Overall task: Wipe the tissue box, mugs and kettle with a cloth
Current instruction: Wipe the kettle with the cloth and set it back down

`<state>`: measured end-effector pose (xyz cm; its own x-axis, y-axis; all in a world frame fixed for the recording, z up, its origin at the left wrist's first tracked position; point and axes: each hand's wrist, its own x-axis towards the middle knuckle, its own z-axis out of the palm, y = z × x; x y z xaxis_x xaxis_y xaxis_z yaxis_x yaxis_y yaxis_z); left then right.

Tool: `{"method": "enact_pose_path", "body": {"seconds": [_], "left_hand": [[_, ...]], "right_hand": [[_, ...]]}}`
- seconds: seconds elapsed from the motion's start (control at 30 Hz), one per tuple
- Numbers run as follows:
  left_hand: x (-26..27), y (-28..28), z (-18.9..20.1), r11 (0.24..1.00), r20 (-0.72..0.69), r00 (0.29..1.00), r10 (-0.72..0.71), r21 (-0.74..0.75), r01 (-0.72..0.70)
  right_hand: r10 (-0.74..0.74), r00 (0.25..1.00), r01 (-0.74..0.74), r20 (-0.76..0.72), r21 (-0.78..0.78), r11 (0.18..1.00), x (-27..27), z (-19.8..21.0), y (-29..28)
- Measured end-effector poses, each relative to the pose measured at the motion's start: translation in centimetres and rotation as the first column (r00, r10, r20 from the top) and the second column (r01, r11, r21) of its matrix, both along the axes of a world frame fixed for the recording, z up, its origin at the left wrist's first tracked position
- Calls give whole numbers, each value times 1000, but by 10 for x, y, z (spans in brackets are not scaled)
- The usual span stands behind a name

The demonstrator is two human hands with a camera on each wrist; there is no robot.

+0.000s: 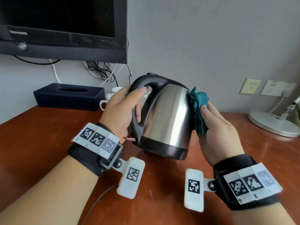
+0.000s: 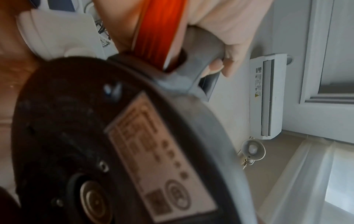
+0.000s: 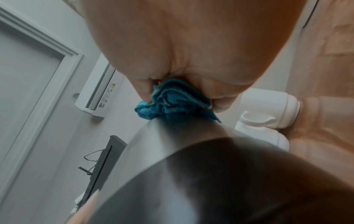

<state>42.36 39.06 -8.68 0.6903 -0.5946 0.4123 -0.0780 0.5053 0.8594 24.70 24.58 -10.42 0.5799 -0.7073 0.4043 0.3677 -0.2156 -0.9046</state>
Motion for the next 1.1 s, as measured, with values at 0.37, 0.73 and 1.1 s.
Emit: {"method": "enact_pose_path", "body": {"seconds": [0.37, 0.73, 1.1], "left_hand": [[-2, 1, 2, 998, 137, 990, 11, 56, -19], [-8, -9, 2, 931, 130, 930, 343, 84, -355], [-12, -11, 0, 911, 76, 915, 396, 87, -402]], "right_hand": [[-86, 995, 92, 60, -105, 990, -1, 3, 4], [24, 949, -30, -314, -14, 999, 2, 0, 6], [-77, 932, 119, -355, 99, 988, 9, -10, -3]]}}
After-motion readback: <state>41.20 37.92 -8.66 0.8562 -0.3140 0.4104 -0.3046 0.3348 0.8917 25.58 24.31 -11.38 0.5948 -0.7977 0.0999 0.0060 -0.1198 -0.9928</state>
